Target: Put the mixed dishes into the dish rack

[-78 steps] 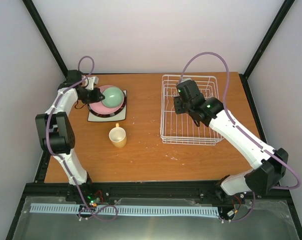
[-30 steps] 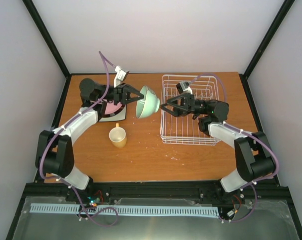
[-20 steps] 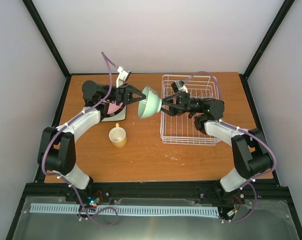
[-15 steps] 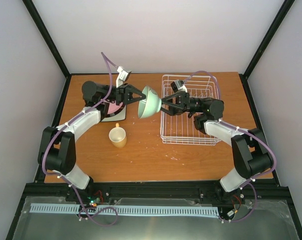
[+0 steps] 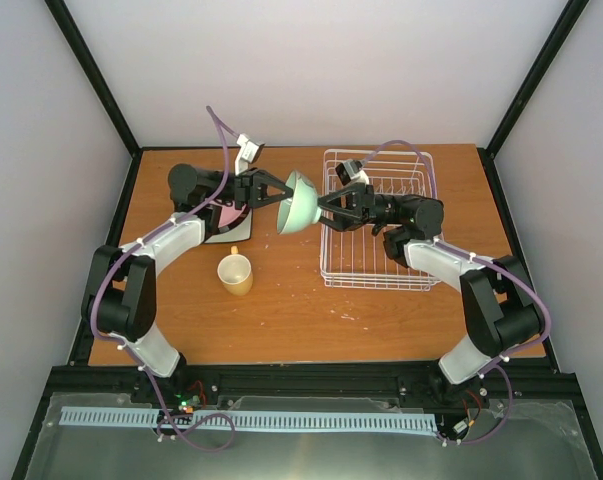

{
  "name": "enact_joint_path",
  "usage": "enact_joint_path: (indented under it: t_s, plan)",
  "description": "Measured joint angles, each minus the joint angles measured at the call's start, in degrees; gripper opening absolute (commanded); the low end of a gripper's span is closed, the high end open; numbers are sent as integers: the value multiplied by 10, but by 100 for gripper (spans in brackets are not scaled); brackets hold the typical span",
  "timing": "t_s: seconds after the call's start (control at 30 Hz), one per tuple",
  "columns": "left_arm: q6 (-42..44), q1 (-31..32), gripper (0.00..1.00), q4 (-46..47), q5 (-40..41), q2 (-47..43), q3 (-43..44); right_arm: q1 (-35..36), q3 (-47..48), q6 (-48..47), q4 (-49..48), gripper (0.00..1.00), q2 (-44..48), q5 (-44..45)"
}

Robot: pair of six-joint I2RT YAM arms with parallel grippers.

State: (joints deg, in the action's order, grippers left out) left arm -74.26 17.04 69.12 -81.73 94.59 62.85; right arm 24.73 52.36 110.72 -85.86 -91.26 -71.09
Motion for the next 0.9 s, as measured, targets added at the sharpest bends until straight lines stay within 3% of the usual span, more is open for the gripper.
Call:
enact_joint_path:
  t_s: [0.3, 0.5, 0.9]
  plan:
    - [-5, -3, 1, 11, 0, 1, 0, -3, 0, 2, 0, 33, 0, 0]
    - [-6, -3, 2, 14, 0, 4, 0, -3, 0, 2, 0, 3, -1, 0]
    - [-1, 1, 14, 3, 18, 18, 0, 1, 0, -1, 0, 3, -16, 15]
